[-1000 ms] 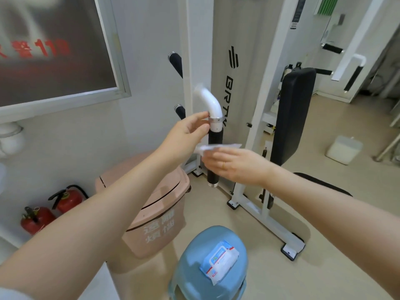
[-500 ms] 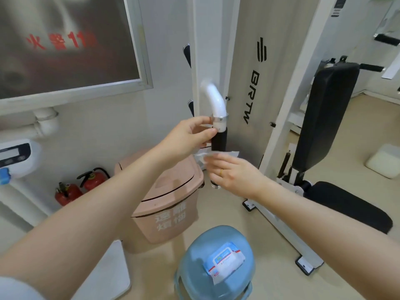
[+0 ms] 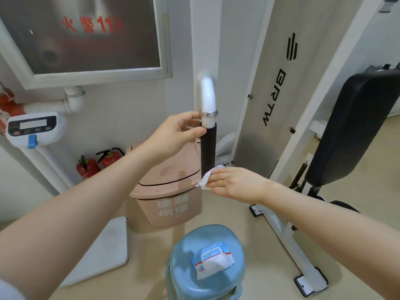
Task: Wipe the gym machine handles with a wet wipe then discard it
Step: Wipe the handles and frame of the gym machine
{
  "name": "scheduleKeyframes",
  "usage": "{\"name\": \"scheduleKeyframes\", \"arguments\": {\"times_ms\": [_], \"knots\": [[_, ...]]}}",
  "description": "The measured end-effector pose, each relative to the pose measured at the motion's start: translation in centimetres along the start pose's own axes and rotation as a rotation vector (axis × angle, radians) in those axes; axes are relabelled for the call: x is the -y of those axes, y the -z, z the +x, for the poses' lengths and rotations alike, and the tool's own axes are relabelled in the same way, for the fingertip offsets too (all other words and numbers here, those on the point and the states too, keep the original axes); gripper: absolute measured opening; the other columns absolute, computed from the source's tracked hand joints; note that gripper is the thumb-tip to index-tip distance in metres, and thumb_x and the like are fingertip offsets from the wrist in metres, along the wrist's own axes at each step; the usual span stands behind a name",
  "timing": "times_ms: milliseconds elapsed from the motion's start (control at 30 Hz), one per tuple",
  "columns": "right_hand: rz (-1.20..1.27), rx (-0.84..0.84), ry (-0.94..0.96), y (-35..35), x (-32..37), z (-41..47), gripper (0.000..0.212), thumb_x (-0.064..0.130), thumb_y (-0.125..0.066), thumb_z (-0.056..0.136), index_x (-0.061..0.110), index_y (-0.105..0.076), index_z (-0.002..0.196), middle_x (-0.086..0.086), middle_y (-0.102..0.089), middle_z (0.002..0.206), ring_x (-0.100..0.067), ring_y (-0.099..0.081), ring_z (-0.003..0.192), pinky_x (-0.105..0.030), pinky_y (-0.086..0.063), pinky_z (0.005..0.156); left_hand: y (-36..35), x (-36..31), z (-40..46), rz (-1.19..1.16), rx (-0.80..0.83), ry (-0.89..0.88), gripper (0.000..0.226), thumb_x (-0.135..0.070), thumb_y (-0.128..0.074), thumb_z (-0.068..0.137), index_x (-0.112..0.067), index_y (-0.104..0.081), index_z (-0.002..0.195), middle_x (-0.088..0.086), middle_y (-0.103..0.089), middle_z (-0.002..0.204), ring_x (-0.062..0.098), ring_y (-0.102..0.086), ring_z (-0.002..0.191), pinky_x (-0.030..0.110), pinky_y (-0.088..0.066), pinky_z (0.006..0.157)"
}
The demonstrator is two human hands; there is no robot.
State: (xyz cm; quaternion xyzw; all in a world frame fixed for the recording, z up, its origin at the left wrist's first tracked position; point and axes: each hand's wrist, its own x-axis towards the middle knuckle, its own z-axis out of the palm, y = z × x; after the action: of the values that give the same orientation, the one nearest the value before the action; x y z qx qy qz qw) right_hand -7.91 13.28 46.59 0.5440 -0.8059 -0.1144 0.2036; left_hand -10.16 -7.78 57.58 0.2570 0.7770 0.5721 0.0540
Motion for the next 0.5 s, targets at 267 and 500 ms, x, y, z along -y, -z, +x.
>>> {"name": "scheduleKeyframes", "arguments": {"times_ms": [267,500], "knots": [[0.107,0.083,-0.051,0.2,-1.6,0.1,0.035,-0.001,-0.077,0.058,0.014,-0.069,0.088,-0.001,-0.070,0.085,-0.020,-0.062,0.085,-0.024,-0.050,0.048,-0.3,-0.7,-1.7,0.178,-0.155,0.013,0.037,-0.012,-0.067,0.083,-0.029,-0.056,0.114,-0.011,-0.062,0.113,0.007,-0.066,0.085,0.008,-0.047,0.080],[0.892,-0.190,-1.231,4.4,-5.1,4.5,0.021,0.015,-0.046,0.094,0.005,-0.063,0.101,-0.008,-0.062,0.086,-0.025,-0.056,0.079,-0.036,-0.047,0.075,0.0,-0.2,-2.7,0.251,-0.280,0.071,0.036,-0.014,-0.066,0.084,-0.031,-0.057,0.114,-0.011,-0.062,0.113,0.013,-0.067,0.093,0.017,-0.046,0.087]]}}
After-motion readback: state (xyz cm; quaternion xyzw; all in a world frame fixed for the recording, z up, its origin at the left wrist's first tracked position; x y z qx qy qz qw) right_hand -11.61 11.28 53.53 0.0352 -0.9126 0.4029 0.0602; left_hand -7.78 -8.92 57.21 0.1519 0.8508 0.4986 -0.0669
